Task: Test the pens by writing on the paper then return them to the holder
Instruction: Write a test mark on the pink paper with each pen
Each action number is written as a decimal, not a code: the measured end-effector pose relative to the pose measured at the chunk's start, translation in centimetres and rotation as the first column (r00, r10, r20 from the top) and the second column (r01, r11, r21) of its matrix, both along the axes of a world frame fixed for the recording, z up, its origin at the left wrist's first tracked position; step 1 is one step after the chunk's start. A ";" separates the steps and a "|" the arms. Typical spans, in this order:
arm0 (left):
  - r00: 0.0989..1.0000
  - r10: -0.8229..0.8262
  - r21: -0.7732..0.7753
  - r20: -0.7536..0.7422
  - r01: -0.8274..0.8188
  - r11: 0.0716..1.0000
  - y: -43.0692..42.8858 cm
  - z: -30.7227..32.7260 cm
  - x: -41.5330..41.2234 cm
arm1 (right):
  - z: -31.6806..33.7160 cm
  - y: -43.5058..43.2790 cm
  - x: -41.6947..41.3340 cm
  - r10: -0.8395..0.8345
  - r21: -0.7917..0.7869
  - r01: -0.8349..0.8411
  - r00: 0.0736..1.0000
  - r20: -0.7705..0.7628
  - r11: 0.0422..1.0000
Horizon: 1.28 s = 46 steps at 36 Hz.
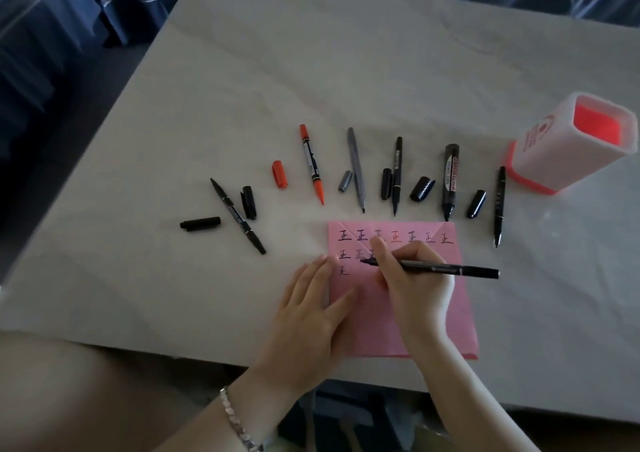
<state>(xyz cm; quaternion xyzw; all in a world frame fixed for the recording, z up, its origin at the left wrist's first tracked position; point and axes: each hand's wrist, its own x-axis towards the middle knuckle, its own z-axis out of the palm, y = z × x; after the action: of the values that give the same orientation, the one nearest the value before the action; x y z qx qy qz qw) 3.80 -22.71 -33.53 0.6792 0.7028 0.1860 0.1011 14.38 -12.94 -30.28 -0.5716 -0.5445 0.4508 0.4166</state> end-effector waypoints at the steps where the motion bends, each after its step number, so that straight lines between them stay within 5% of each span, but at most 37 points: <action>1: 1.000 0.007 0.001 0.030 -0.007 1.000 0.0 0.0 0.0 | -0.2 0.0 -0.1 -0.018 0.016 0.017 1.000 0.024 1.000; 46: 0.998 0.025 -0.017 0.061 -0.024 1.000 0.1 0.6 0.1 | -2.3 -0.2 -0.1 -0.005 0.195 -0.030 0.984 0.178 0.980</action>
<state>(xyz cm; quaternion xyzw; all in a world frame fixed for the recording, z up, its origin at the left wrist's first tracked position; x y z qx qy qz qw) 3.90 -22.58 -32.93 0.6638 0.7090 0.2021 0.1258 14.29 -13.16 -32.58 -0.5622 -0.6251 0.3445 0.4178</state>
